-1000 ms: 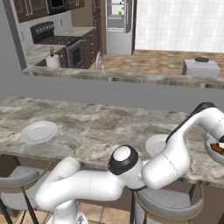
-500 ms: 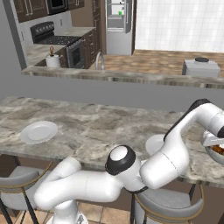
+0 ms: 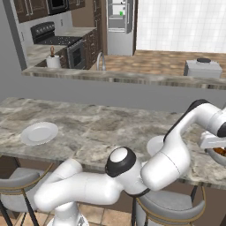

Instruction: Pick the chicken drumstick and squash from their plates and place them in the bowl. Then put the bowl in the fridge.

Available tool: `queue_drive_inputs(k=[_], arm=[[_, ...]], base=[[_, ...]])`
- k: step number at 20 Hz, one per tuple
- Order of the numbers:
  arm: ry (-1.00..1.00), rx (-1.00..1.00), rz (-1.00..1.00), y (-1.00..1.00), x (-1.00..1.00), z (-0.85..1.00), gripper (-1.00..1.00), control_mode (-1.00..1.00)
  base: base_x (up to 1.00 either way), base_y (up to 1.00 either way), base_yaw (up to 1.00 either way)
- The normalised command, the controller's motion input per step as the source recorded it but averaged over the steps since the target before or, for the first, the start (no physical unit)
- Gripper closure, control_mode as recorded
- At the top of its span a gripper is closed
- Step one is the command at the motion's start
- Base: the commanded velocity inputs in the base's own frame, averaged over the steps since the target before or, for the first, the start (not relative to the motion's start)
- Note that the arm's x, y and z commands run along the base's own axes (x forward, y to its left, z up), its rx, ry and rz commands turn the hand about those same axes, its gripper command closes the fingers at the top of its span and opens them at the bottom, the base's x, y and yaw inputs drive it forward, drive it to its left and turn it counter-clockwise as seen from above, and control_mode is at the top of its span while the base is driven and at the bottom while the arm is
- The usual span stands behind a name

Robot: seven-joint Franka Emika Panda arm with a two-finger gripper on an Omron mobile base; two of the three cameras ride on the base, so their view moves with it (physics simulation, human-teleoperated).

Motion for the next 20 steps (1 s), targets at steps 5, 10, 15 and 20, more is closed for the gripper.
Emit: queue_drive_inputs(k=[5, 10, 15, 20], arm=[[0.00, 0.03, 0.00, 0.03, -0.01, 0.00, -1.00, -1.00], [0.00, 0.00, 0.00, 0.00, -0.02, 0.00, -1.00, -1.00], [-0.07, -0.01, 0.00, 0.00, -0.03, -0.02, -1.00, -1.00], [-0.08, -0.02, 0.00, 0.01, 0.05, -0.09, -1.00, -1.00]], base=[[0.00, 0.00, 0.00], [0.00, 0.00, 0.00], [0.00, 0.00, 0.00], [0.00, 0.00, 0.00]])
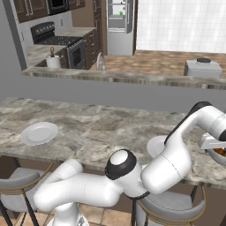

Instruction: Pick the chicken drumstick and squash from their plates and place them in the bowl. Then put the bowl in the fridge.

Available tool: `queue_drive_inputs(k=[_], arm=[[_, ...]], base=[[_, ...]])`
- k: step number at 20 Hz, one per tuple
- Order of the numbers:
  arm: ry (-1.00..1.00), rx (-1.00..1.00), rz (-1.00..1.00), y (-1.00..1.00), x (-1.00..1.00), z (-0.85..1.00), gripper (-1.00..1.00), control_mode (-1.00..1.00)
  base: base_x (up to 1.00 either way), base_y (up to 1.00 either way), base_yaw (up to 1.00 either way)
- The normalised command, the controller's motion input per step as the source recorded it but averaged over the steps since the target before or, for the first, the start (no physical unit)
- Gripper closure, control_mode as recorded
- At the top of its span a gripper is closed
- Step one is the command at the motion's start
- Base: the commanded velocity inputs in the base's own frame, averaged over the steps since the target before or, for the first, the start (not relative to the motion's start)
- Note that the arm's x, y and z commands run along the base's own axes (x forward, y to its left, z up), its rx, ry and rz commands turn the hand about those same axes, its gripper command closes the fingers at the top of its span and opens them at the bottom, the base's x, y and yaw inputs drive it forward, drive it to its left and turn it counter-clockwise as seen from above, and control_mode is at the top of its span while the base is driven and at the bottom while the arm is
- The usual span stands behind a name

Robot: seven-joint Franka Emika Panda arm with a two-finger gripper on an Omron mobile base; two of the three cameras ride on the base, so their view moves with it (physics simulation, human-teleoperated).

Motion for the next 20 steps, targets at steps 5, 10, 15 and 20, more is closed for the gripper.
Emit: queue_drive_inputs(k=[5, 10, 15, 20], arm=[[-0.05, -0.01, -0.01, 0.00, 0.12, -0.13, -1.00, -1.00], [0.00, -0.03, -0.03, 0.00, 0.13, -0.15, -1.00, -1.00], [0.00, -0.05, -0.04, 0.00, 0.13, -0.10, -1.00, -1.00], [0.00, -0.07, -0.07, -0.05, 0.16, -0.09, -1.00, -1.00]], base=[[0.00, 0.00, 0.00], [0.00, 0.00, 0.00], [0.00, 0.00, 0.00], [0.00, 0.00, 0.00]])
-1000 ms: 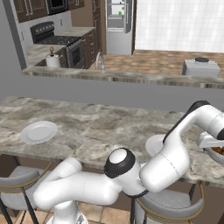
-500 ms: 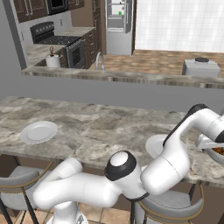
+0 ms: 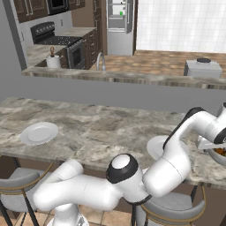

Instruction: Pick the chicken drumstick and squash from their plates and place them in the bowl. Then put the bowl in the fridge.

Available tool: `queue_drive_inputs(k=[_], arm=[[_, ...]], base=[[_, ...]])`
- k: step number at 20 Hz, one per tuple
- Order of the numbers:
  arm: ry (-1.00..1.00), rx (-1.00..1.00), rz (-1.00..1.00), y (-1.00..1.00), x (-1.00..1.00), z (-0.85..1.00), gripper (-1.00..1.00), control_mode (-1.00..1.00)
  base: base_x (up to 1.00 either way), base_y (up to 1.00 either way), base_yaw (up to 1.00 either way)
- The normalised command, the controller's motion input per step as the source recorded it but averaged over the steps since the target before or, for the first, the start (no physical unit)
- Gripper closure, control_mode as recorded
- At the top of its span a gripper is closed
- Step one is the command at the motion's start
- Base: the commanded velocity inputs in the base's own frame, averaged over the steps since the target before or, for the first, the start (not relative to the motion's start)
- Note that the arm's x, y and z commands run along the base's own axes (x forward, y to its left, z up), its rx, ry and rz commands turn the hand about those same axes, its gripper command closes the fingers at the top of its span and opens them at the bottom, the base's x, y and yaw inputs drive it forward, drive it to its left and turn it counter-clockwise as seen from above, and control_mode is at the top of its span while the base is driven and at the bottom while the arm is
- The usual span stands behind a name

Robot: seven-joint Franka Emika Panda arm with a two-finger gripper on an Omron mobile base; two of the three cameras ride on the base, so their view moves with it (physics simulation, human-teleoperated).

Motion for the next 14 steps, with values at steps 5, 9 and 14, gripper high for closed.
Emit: queue_drive_inputs(k=[5, 9, 14], arm=[[0.00, -0.05, -0.08, -0.07, 0.09, -0.09, -1.00, -1.00], [0.00, -0.01, -0.08, -0.10, 0.00, -0.14, -1.00, -1.00], [0.00, 0.00, -0.07, -0.11, 0.05, -0.14, -1.00, -1.00]], base=[[0.00, 0.00, 0.00], [0.00, 0.00, 0.00], [0.00, 0.00, 0.00]])
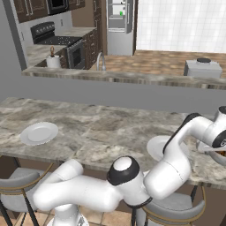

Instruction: Pick the chicken drumstick and squash from their plates and place them in the bowl. Then put the bowl in the fridge.

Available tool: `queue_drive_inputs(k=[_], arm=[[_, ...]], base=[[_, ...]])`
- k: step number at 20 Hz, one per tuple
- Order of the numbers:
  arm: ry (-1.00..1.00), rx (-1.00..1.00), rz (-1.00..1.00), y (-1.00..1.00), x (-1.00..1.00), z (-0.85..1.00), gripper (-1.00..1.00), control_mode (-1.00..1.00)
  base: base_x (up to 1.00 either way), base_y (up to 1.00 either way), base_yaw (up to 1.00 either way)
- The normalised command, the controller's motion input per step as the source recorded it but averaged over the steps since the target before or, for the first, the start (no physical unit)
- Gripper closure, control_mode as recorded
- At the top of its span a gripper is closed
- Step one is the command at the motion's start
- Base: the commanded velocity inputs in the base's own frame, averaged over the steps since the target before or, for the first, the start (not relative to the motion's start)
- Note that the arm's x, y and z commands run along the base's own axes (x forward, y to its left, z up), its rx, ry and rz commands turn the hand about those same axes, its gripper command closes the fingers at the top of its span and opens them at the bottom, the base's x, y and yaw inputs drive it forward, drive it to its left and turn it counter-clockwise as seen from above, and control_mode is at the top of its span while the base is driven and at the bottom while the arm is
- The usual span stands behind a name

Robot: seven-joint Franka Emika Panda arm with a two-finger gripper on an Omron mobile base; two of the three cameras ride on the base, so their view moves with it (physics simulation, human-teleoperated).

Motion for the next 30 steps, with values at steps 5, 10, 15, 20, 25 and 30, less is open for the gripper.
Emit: queue_drive_inputs(k=[5, 10, 15, 20, 25, 30], arm=[[0.00, -0.01, -0.06, -0.15, 0.19, -0.08, -1.00, -1.00], [0.01, 0.00, -0.05, -0.13, 0.22, -0.03, -1.00, -1.00], [0.00, 0.00, -0.04, -0.16, 0.19, -0.04, -1.00, -1.00], [0.06, 0.00, -0.04, -0.19, 0.17, -0.04, -1.00, -1.00], [0.03, 0.00, -0.03, -0.17, 0.00, -0.01, -1.00, -1.00], [0.02, 0.00, -0.05, -0.14, 0.00, -0.04, -1.00, -1.00]], base=[[0.00, 0.00, 0.00], [0.00, 0.00, 0.00], [0.00, 0.00, 0.00], [0.00, 0.00, 0.00], [0.00, 0.00, 0.00], [0.00, 0.00, 0.00]])
